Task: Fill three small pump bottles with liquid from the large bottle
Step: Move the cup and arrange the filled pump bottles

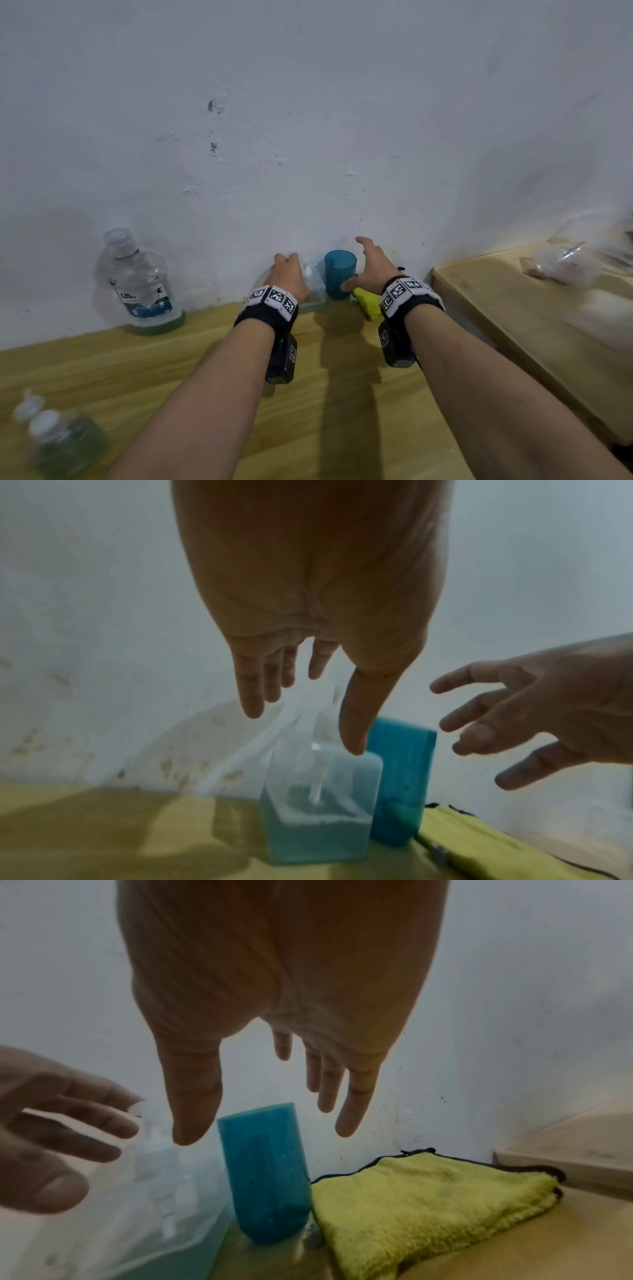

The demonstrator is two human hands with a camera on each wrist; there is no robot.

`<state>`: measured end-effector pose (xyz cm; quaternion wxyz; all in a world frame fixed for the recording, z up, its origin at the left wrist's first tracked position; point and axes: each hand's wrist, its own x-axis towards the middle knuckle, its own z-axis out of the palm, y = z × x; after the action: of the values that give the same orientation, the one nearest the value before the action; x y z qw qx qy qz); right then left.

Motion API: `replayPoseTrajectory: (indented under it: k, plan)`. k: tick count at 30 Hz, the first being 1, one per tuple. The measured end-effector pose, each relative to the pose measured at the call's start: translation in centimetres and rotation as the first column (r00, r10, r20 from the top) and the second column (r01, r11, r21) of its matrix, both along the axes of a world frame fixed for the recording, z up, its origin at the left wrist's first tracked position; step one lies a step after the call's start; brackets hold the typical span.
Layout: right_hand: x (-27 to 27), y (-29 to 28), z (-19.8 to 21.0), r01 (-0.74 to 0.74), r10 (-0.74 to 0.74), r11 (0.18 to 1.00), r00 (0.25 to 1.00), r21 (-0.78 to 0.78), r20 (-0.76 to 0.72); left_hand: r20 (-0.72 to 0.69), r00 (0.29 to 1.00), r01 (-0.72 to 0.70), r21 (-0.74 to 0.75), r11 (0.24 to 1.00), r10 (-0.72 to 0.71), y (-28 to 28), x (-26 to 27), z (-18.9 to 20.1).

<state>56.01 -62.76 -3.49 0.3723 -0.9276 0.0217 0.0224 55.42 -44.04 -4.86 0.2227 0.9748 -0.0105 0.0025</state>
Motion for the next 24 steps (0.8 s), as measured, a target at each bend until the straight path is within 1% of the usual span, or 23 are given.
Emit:
replayPoseTrajectory:
  k: [3,6,9,12,15,17,20,22,24]
  plan:
    - [-2.5,0.6,0.9,-0.023,0.023,1.0,1.0,0.008,0.012,0.028,1.0,0.004,-0.021,1.0,-0.003,0.4,-1.8,2.2]
    - [-5.9,2.3,1.5,-0.067,0.066,0.997,0.997,0.034,0.039,0.048,0.999,0.016,-0.039,0.999,-0.014,1.1,-4.9,4.4]
    - [-9.6,4.5,1.7,-0.116,0.113,0.993,0.991,0.031,0.068,0.064,0.998,0.02,-0.026,0.999,-0.018,2.5,-9.2,6.1]
    - [-13.5,7.2,2.0,-0.157,0.155,0.988,0.985,0.014,0.076,0.071,0.997,0.025,-0.05,0.998,-0.021,5.1,-14.6,6.9]
    - [-17.4,10.9,1.9,-0.21,0.209,0.978,0.973,-0.003,0.095,0.063,0.998,0.018,-0.11,0.994,-0.011,9.3,-20.8,7.0]
    - [-19.9,14.3,1.8,-0.273,0.272,0.962,0.957,-0.006,0.099,0.043,0.999,-0.006,-0.155,0.988,0.012,12.8,-24.9,7.2]
    - [-22.7,19.9,1.2,-0.397,0.395,0.918,0.916,0.01,0.07,0.007,0.995,-0.095,-0.16,0.982,0.097,18.6,-30.6,7.0]
    - [-24.1,23.3,0.8,-0.476,0.475,0.88,0.878,-0.006,0.049,-0.043,0.987,-0.158,-0.148,0.976,0.153,22.6,-33.6,6.7]
    - [-24.8,26.0,0.4,-0.525,0.526,0.851,0.851,-0.024,0.012,-0.144,0.971,-0.212,-0.137,0.968,0.192,26.6,-36.0,6.2]
